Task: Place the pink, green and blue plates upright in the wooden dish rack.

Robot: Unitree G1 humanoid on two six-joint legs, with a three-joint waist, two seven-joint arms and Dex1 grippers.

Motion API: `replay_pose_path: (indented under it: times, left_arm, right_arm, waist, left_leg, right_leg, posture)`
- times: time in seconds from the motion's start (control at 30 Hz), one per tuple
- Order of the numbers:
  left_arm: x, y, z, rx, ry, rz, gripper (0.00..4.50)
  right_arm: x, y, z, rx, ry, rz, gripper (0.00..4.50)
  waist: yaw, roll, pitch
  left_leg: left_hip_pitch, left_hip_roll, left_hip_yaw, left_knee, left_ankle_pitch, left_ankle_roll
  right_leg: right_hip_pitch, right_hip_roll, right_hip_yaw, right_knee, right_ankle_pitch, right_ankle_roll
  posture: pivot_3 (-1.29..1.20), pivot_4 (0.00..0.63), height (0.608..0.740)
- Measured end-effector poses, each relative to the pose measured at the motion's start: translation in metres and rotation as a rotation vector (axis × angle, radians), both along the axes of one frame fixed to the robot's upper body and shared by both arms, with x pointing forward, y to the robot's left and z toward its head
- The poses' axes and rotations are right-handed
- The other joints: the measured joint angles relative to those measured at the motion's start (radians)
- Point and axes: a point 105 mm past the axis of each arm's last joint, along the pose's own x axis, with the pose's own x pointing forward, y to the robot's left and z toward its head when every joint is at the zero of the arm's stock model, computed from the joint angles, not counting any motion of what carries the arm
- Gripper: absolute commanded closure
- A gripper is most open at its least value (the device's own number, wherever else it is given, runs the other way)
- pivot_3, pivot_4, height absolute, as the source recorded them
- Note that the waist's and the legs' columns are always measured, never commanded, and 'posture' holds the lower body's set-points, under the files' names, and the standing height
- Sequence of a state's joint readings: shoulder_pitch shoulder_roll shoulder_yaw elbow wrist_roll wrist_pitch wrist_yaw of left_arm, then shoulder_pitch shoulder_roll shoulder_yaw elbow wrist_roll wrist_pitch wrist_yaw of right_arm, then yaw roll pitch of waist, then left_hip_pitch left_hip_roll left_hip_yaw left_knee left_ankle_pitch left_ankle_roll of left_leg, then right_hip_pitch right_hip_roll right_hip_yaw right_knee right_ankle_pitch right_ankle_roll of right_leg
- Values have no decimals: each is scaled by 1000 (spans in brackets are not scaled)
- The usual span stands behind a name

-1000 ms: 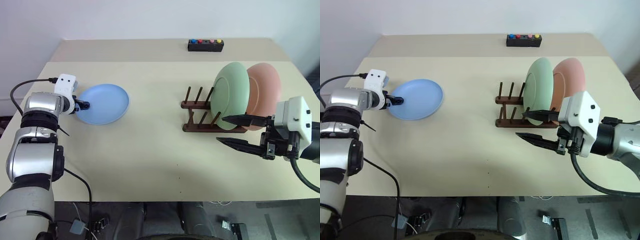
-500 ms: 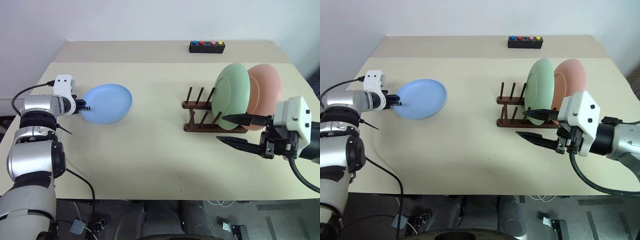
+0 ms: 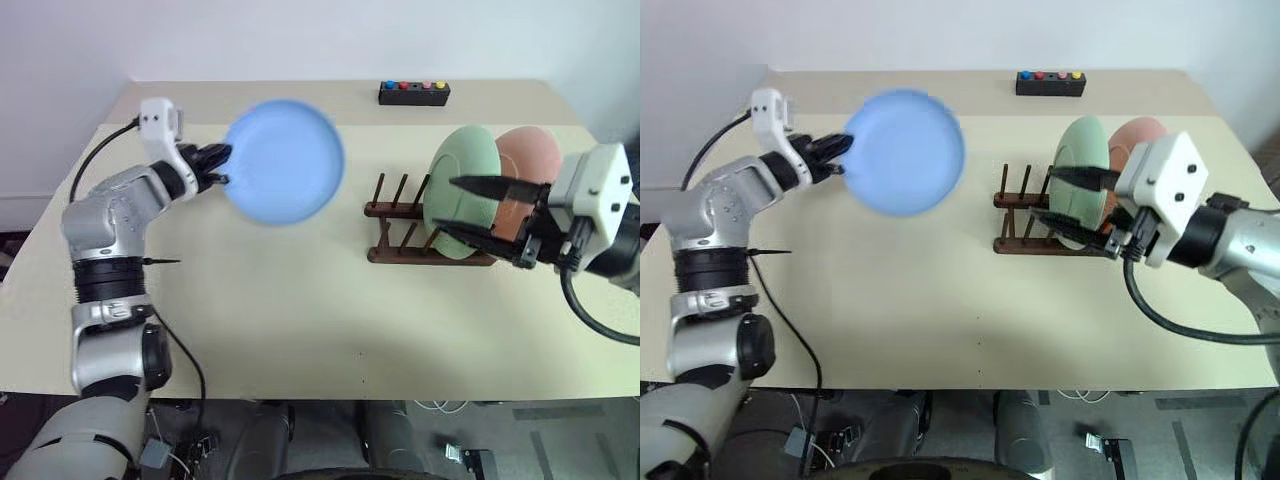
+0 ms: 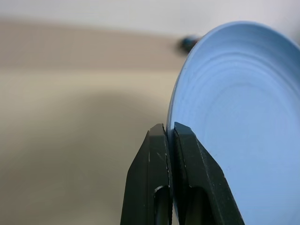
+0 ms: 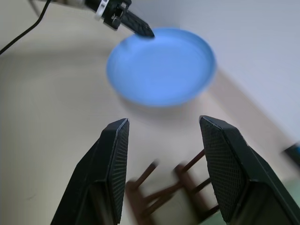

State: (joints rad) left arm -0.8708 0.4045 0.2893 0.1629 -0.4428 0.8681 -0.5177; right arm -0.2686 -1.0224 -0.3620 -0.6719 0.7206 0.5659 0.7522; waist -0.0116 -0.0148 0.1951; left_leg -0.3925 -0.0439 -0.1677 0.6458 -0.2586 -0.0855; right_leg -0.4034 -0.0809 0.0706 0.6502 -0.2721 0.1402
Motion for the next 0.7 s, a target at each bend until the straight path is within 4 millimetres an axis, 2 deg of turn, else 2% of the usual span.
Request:
replay_pose_path:
  times: [0.2, 0.27, 0.33, 0.43, 0.7]
  left_arm:
    - [4, -32, 29, -50, -31, 37, 4479]
    - [5, -51, 39, -101, -36, 29, 4479]
    - [2, -70, 56, -110, -70, 8, 4479]
    - [-6, -87, 77, -124, -129, -18, 4479]
    - [-19, -113, 79, -94, -140, -67, 4479]
  right_arm:
    - [13, 4, -4, -184, -185, -39, 2084]
    - [19, 6, -6, -246, -244, -44, 2084]
    - [22, 12, -3, -283, -311, -34, 2084]
    - [27, 16, 1, -337, -414, -53, 2084]
    - [50, 20, -11, -488, -537, -105, 2084]
  waist:
    - [-5, 0, 0]
    - [-3, -1, 1]
    - [-2, -2, 1]
    - [-6, -1, 1]
    - [-3, -1, 1]
  left_leg:
    - [0, 0, 1, 0, 0, 0]
    - [0, 0, 1, 0, 0, 0]
    - [0, -1, 1, 0, 0, 0]
    - [0, -1, 1, 0, 0, 0]
    - [0, -1, 1, 0, 0, 0]
  right_leg:
    - [0, 0, 0, 0, 0, 0]
    - [0, 0, 0, -1, 0, 0]
    - [0, 0, 0, -1, 0, 0]
    - [0, 0, 1, -2, 0, 0]
    - [0, 0, 1, -2, 0, 0]
  posture:
    - [0, 150, 740]
    - [0, 150, 740]
    - [0, 150, 740]
    - [0, 150, 740]
    - [0, 150, 740]
